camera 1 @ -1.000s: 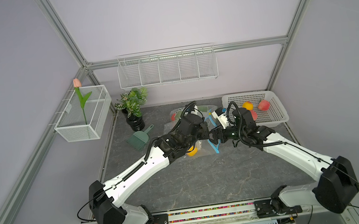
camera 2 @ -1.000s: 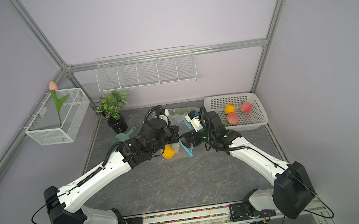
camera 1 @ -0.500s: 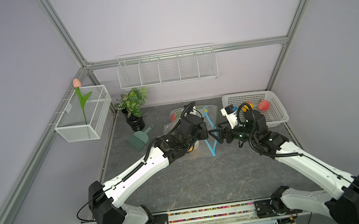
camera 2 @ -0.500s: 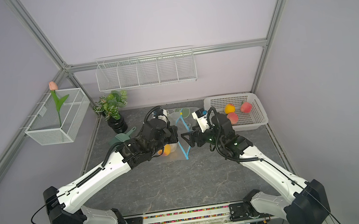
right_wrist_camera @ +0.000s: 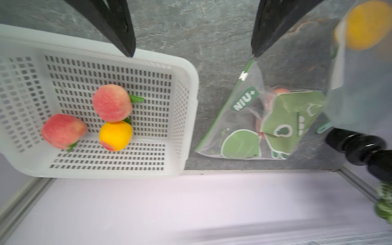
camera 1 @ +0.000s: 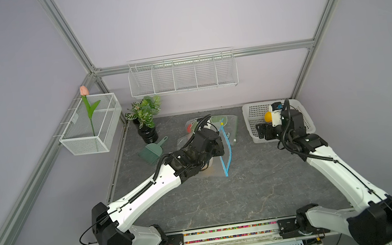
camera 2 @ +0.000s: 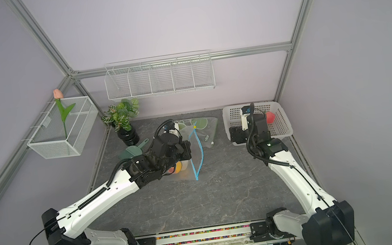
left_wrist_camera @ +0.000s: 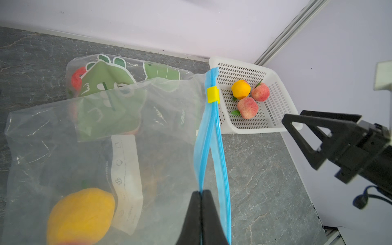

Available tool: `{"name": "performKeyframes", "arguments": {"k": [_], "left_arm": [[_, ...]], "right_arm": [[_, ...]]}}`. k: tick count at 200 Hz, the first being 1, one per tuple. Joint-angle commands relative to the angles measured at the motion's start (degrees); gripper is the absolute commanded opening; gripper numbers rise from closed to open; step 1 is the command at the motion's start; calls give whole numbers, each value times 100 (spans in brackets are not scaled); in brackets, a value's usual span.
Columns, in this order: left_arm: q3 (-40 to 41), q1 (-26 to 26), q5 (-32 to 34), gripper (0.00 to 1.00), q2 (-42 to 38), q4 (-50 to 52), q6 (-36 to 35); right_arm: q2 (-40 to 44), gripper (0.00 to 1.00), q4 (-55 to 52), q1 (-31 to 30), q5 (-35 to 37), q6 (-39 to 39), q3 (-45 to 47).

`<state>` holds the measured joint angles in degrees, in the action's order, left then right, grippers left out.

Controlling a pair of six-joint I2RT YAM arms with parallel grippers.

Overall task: Place the peach in a zip-top bag and seal the zipper
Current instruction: Pick up the peach from the basket.

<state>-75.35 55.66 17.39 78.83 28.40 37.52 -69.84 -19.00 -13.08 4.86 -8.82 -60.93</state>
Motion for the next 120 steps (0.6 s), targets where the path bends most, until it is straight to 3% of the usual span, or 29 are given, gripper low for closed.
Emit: {"name": "performKeyframes", "arguments": {"k": [1,73,120], "left_arm": [[57,18,138,0,-135,65,90],[65,20,151,0,-122,55,60],[45,17,211,0,-122,71,10]], "right_arm": [[-448,88,-418,455,-69,387,-360],[-2077,89,-733,1558,-1114,863,-1424],[-3128,89,-998,1933,-1294,1003,-2255]]}}
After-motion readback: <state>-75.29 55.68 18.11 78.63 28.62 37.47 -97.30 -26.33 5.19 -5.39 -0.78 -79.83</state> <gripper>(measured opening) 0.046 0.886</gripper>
